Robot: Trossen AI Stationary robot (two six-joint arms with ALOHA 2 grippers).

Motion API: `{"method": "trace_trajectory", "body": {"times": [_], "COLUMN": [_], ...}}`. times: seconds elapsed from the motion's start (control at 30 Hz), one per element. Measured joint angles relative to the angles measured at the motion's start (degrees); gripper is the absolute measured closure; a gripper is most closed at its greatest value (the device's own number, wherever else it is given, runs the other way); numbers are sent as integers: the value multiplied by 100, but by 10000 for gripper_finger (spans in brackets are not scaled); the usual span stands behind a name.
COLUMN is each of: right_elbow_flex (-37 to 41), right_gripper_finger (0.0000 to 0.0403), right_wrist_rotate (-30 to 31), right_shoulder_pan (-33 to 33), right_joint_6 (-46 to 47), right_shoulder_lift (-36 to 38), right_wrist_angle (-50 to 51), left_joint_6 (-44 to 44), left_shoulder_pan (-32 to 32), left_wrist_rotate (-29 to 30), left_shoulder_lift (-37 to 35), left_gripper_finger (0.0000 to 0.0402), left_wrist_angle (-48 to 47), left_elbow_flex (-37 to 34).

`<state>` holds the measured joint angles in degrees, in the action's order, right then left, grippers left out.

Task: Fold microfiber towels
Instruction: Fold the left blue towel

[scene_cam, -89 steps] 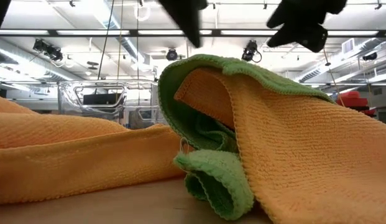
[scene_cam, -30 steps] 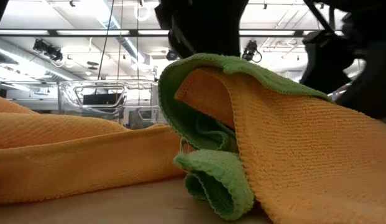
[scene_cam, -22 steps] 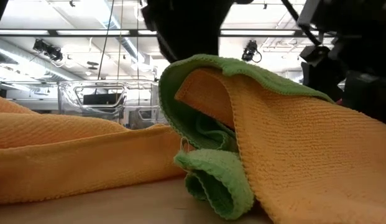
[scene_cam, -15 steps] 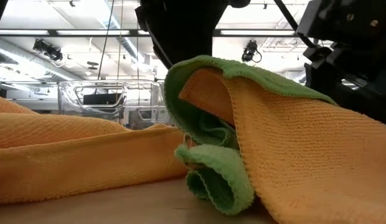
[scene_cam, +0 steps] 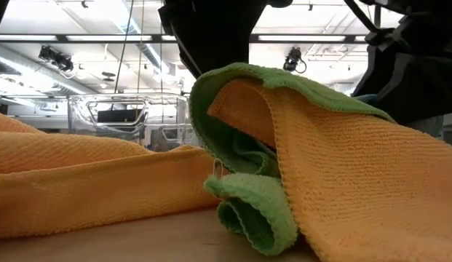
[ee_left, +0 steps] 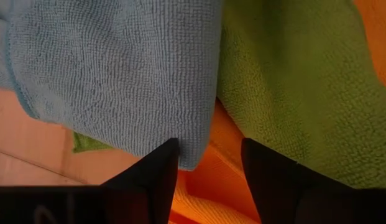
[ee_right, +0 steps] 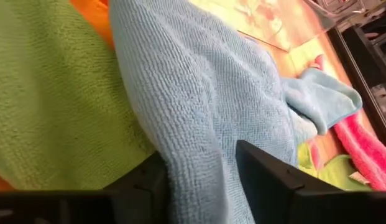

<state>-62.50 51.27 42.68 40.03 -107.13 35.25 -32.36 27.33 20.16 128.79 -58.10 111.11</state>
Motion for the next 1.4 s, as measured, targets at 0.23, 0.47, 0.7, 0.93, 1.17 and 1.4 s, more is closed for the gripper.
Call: {"method": "trace_trajectory", "body": {"times": [0.23, 0.47, 0.7, 0.93, 1.17, 1.4], "right_elbow_flex": [0, 0, -2, -2, -2, -2], "right_gripper_finger": [334, 393, 393, 393, 393, 393], "right_wrist_rotate": [-542, -1241, -1945, -2899, -3572, -4351], "right_shoulder_pan": [-71, -66, -235, -487, -913, -1304], "right_joint_6": [-174, -423, -553, -411, 180, 736], "right_shoulder_lift": [3, 577, 1375, 1846, 2058, 2078], "right_wrist_angle": [-11, 3, -2, 58, 205, 196], "left_joint_6": [-82, 287, 332, -381, -1050, -927], "left_shoulder_pan": [7, 84, 85, 76, -21, -158], "left_wrist_rotate": [-54, -234, -247, -207, -173, 70], "left_shoulder_lift": [-29, -350, -494, -585, -597, -597], "left_gripper_finger": [225, 226, 224, 219, 172, 111], "left_wrist_angle": [-10, 32, 279, 422, 867, 1159], "left_elbow_flex": [0, 0, 9, 4, 4, 4]}}
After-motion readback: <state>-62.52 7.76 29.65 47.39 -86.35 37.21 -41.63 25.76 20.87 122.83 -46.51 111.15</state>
